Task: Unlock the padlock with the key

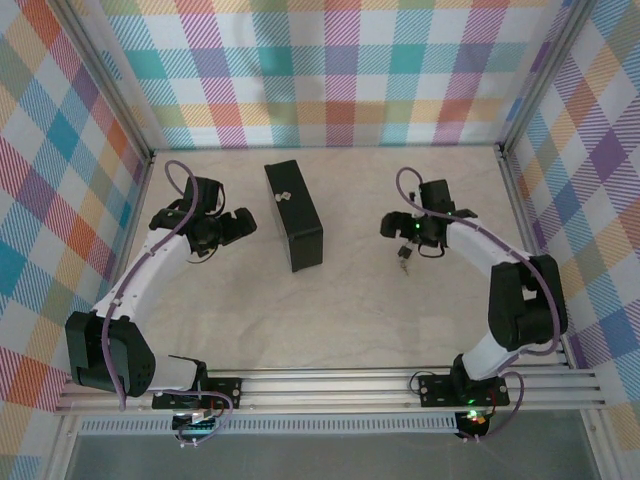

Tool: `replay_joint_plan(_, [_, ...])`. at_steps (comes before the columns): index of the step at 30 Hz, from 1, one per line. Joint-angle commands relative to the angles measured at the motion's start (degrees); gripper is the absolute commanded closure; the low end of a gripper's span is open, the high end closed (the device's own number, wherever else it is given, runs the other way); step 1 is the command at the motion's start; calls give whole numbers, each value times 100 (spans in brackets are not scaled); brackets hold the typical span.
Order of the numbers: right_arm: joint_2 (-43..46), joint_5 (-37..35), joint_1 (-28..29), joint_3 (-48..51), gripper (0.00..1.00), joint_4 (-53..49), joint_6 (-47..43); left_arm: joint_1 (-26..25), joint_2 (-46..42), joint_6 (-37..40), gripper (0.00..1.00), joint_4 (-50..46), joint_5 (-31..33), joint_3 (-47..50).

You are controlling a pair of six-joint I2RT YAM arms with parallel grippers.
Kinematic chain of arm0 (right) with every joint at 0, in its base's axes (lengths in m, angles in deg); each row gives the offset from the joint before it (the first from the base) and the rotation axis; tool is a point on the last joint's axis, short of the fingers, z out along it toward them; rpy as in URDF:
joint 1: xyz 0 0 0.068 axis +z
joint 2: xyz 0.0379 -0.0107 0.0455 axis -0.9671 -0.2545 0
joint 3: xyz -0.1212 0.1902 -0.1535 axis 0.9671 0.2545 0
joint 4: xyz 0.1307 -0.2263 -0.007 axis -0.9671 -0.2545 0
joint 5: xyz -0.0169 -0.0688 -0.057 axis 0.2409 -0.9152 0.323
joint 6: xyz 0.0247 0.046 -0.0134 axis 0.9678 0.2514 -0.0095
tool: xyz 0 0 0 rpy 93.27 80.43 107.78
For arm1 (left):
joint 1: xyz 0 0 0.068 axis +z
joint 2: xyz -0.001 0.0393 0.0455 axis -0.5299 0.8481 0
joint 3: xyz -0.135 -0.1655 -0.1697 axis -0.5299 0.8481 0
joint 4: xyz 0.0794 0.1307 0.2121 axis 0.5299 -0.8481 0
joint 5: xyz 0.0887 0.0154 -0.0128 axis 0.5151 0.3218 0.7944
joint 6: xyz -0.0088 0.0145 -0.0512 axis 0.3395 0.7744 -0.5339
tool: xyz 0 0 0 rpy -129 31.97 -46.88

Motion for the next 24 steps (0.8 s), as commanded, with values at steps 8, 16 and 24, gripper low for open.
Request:
replay_joint_plan(8, [39, 5, 2067, -1592, 0, -182, -214, 68, 434, -487, 2, -240, 335, -45])
replay_joint_plan(16, [-916, -618, 2717, -2587, 0, -455, -239, 85, 297, -576, 1, -234, 296, 20])
replay_joint_plan(24, [-1345, -717, 2917, -2878, 0, -479, -250, 86, 291, -523, 1, -236, 212, 8])
